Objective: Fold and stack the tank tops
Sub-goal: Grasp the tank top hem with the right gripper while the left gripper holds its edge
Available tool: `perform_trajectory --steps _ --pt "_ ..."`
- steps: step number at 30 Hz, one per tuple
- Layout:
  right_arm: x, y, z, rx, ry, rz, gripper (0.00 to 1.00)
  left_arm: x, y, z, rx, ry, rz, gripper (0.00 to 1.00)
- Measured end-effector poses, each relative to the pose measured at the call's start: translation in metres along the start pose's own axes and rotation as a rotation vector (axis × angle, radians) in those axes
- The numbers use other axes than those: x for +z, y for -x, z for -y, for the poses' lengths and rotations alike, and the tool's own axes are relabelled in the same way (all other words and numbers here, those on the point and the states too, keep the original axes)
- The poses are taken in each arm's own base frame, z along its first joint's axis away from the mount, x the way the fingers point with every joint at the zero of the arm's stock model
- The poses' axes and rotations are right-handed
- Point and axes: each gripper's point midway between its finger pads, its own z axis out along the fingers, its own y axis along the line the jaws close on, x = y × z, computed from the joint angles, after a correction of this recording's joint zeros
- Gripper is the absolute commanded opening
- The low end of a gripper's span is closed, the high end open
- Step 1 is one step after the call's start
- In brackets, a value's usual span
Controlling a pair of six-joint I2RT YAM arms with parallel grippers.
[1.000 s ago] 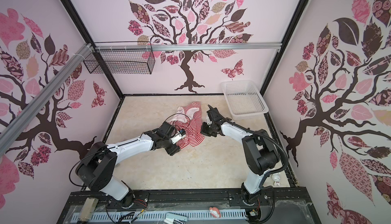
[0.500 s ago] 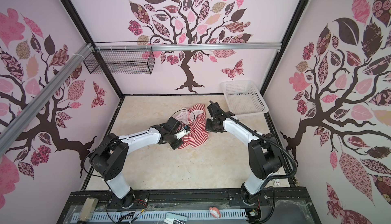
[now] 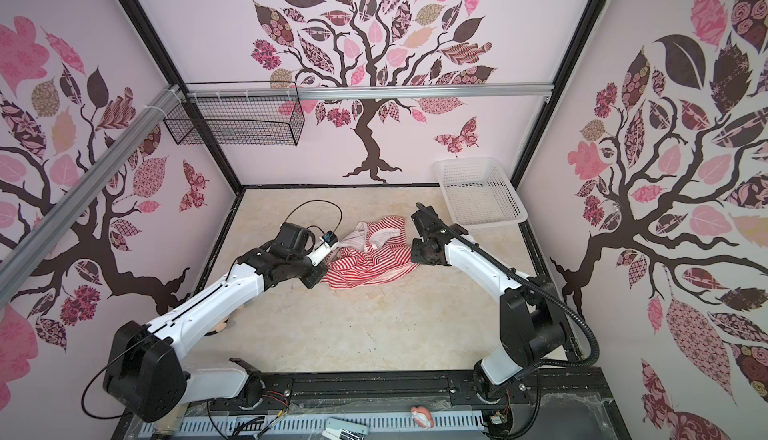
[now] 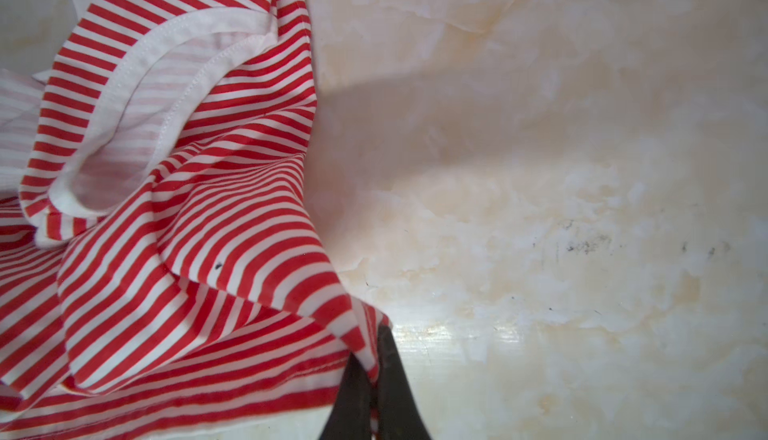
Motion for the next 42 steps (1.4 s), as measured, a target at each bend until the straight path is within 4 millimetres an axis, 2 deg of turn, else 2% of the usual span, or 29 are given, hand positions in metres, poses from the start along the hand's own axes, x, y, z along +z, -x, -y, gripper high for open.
perform_trajectory --steps 4,8,9,11,12,15,19,24,27,31,35,38,42 --pt "0.007 -0.017 -0.021 -0.074 0.007 -0.031 0.00 0.010 -0.024 0.000 -0.005 0.019 -0.065 0.00" --pt "0.022 -0.034 -0.043 -0.154 -0.012 -0.066 0.02 0.030 -0.046 -0.013 -0.008 0.087 -0.177 0.00" --pt "0.025 -0.036 -0.047 -0.171 -0.016 -0.073 0.07 0.035 -0.050 -0.015 -0.008 0.101 -0.199 0.02" --pt "0.031 -0.037 -0.060 -0.199 -0.013 -0.081 0.33 0.046 -0.061 -0.021 -0.009 0.128 -0.265 0.13" --pt "0.033 -0.037 -0.065 -0.214 -0.011 -0.081 0.40 0.050 -0.065 -0.023 -0.011 0.135 -0.290 0.17" --pt "0.033 -0.039 -0.074 -0.232 0.008 -0.076 0.49 0.057 -0.073 -0.027 -0.024 0.155 -0.334 0.29" --pt "0.018 -0.042 -0.070 -0.224 0.028 -0.043 0.55 0.046 -0.067 -0.031 -0.040 0.182 -0.301 0.45" --pt "-0.003 -0.043 -0.060 -0.203 0.055 -0.002 0.56 0.026 -0.056 -0.034 -0.050 0.213 -0.228 0.48" --pt "-0.001 -0.049 -0.053 -0.172 0.077 -0.006 0.59 0.028 -0.063 -0.032 -0.049 0.208 -0.243 0.49" --pt "0.003 -0.058 -0.032 -0.103 0.109 -0.037 0.59 0.032 -0.075 -0.025 -0.049 0.184 -0.273 0.49" --pt "0.011 -0.057 -0.016 -0.008 0.165 -0.059 0.59 0.036 -0.080 -0.022 -0.055 0.162 -0.288 0.49" --pt "0.014 -0.057 -0.016 0.029 0.210 -0.066 0.56 0.039 -0.085 -0.021 -0.095 0.112 -0.289 0.49" --pt "0.012 -0.057 -0.024 0.040 0.260 -0.077 0.46 0.041 -0.098 -0.028 -0.180 0.058 -0.315 0.49"
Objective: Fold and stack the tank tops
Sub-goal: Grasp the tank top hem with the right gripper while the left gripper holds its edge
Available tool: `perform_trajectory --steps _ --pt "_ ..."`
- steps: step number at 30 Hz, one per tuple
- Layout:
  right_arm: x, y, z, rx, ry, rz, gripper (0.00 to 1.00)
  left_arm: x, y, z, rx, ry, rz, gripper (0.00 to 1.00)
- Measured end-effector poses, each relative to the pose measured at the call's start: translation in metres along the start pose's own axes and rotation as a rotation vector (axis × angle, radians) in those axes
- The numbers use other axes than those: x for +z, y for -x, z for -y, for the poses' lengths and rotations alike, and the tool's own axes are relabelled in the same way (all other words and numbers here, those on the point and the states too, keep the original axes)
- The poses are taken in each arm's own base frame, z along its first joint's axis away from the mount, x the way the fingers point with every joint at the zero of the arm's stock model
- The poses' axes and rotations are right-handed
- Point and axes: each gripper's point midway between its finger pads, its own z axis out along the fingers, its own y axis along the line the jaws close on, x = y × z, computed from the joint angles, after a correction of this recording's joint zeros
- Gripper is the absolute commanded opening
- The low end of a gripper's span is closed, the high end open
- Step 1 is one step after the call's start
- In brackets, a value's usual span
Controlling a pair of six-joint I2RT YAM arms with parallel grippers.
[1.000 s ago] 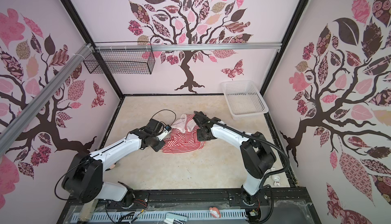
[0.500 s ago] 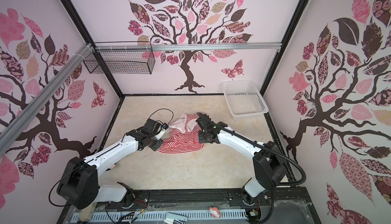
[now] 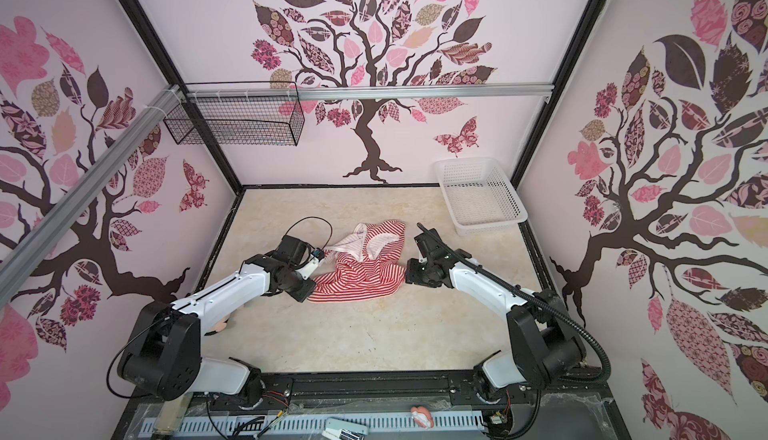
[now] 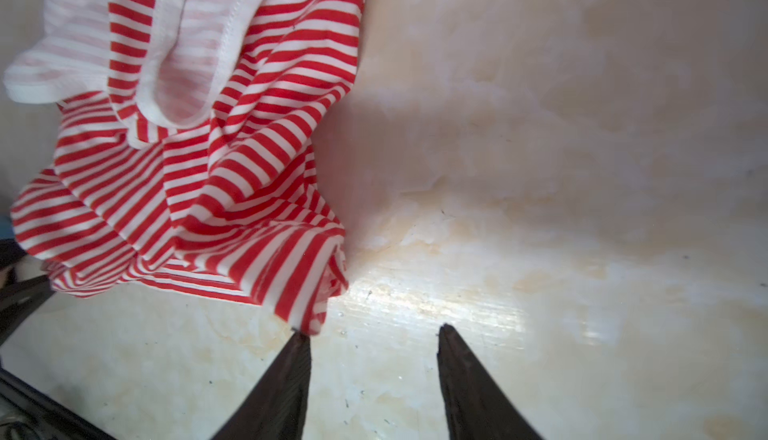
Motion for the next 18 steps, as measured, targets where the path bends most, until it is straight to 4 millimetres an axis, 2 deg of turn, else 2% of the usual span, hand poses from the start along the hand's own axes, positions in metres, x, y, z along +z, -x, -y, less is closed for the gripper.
perform_trajectory --steps 5,8,12,18 --pt "-0.013 0.005 0.003 0.013 0.028 0.047 0.33 0.000 -0.006 0.009 -0.011 -0.072 -0.013 0.50" --pt "-0.014 0.010 0.004 0.024 0.040 0.062 0.31 -0.002 -0.007 0.016 -0.010 -0.115 -0.015 0.50" --pt "-0.007 0.007 0.004 0.035 0.070 0.049 0.35 -0.002 -0.007 0.022 -0.012 -0.147 -0.011 0.50" --pt "0.017 -0.001 0.002 0.044 0.100 -0.018 0.45 0.003 -0.010 0.023 -0.014 -0.152 -0.030 0.50"
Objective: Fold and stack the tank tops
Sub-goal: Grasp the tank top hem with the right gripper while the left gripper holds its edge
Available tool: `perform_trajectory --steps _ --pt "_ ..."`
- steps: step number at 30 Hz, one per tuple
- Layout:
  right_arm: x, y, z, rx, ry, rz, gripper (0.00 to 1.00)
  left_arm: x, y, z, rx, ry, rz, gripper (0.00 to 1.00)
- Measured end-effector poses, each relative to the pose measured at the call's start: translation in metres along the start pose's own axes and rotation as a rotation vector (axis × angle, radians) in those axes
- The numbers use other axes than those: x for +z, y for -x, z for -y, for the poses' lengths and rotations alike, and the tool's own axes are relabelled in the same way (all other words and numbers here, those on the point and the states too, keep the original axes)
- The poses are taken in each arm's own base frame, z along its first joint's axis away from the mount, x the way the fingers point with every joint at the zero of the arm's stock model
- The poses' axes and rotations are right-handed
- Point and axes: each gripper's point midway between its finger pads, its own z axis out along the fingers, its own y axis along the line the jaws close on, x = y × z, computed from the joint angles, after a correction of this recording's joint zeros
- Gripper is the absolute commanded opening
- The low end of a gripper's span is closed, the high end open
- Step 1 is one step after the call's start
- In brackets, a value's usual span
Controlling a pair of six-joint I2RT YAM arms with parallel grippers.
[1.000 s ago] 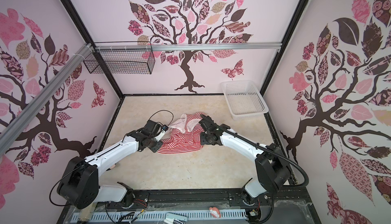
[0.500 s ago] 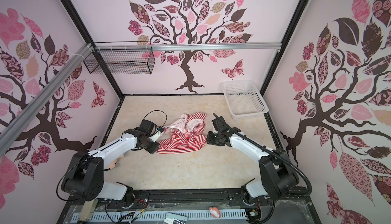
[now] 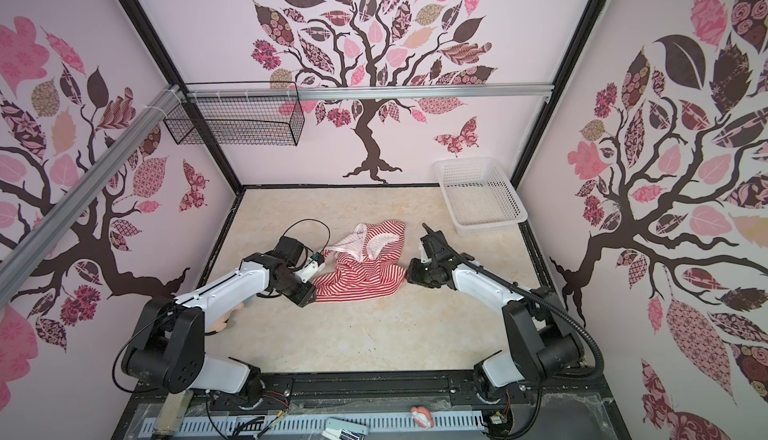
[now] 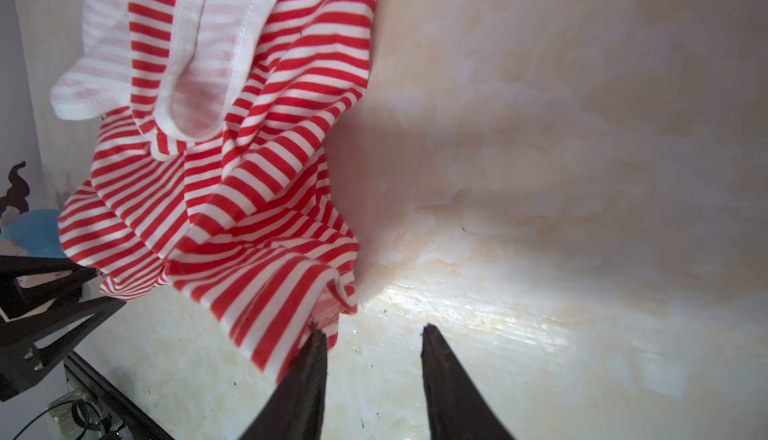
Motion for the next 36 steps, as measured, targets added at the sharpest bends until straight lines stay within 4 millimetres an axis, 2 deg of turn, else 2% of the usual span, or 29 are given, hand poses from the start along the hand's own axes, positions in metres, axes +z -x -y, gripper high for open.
perform_trajectory --steps 6,13,15,19,23,27,32,36 --pt "0.010 0.001 -0.010 -0.001 0.051 -0.035 0.47 0.001 0.000 -0.003 -0.003 0.018 0.001 0.51" --pt "0.012 0.016 -0.029 -0.023 0.121 -0.011 0.47 0.002 -0.002 -0.007 -0.013 0.028 -0.007 0.51" --pt "0.018 0.020 -0.030 -0.030 0.123 -0.014 0.44 0.003 -0.003 -0.007 -0.014 0.030 -0.010 0.51" --pt "0.029 0.022 -0.027 -0.045 0.106 -0.032 0.30 0.003 -0.003 -0.008 -0.015 0.032 -0.013 0.51" --pt "0.030 0.021 -0.025 -0.063 0.098 -0.033 0.21 0.003 -0.004 -0.007 -0.020 0.031 -0.016 0.50" --pt "0.030 0.022 -0.026 -0.071 0.103 -0.030 0.00 0.003 -0.004 -0.008 -0.026 0.031 -0.015 0.51" --pt "0.025 0.023 -0.026 -0.075 0.097 -0.019 0.00 0.003 -0.005 -0.007 -0.031 0.030 -0.020 0.51" --pt "0.005 0.029 -0.031 -0.085 0.088 0.023 0.00 0.003 -0.006 -0.005 -0.035 0.017 -0.021 0.52"
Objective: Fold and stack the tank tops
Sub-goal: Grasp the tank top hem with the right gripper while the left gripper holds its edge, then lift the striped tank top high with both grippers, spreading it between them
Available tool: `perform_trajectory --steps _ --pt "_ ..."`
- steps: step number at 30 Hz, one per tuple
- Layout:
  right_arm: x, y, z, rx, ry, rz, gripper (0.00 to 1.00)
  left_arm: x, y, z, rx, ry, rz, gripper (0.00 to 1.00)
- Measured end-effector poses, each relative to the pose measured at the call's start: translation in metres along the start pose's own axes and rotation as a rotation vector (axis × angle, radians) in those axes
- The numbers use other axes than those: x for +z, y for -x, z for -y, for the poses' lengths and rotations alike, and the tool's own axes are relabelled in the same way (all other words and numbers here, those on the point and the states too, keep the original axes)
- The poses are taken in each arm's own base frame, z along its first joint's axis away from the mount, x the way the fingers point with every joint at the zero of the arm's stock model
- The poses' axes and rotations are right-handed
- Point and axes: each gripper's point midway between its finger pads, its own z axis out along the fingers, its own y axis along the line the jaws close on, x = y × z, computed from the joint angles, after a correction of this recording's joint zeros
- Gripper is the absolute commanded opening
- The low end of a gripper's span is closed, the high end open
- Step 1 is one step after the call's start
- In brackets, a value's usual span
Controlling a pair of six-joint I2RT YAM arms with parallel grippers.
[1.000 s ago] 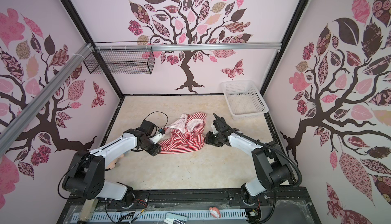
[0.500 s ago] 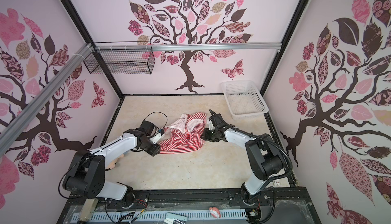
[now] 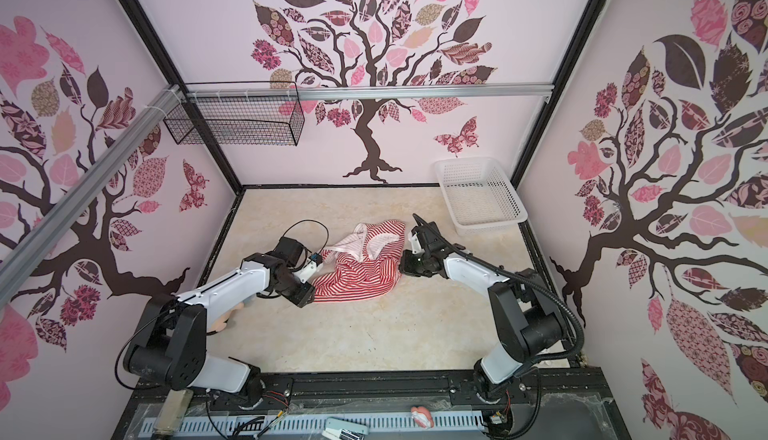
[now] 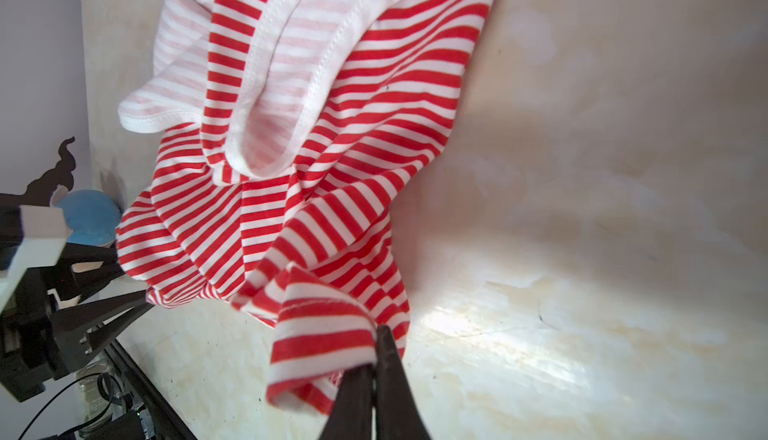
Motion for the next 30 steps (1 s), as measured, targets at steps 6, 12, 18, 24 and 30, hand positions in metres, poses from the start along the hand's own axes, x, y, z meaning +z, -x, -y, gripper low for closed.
perform_trajectory --steps 6,12,18,24,30 --pt "-0.026 0.009 -0.007 -0.017 -0.017 0.068 0.00 0.000 0.004 0.001 -0.012 -0.018 0.000 0.53" --pt "-0.022 -0.006 0.006 0.000 -0.046 0.037 0.00 0.010 0.010 0.001 -0.025 -0.047 -0.022 0.51" --pt "-0.019 -0.016 0.014 0.013 -0.063 0.015 0.00 0.012 0.011 0.009 -0.001 -0.104 -0.022 0.42" --pt "-0.019 -0.015 0.014 0.012 -0.062 0.017 0.00 0.022 0.006 0.012 0.000 -0.146 -0.053 0.26" --pt "-0.019 -0.014 0.014 0.012 -0.066 0.019 0.00 0.017 0.008 0.011 -0.008 -0.164 -0.030 0.09"
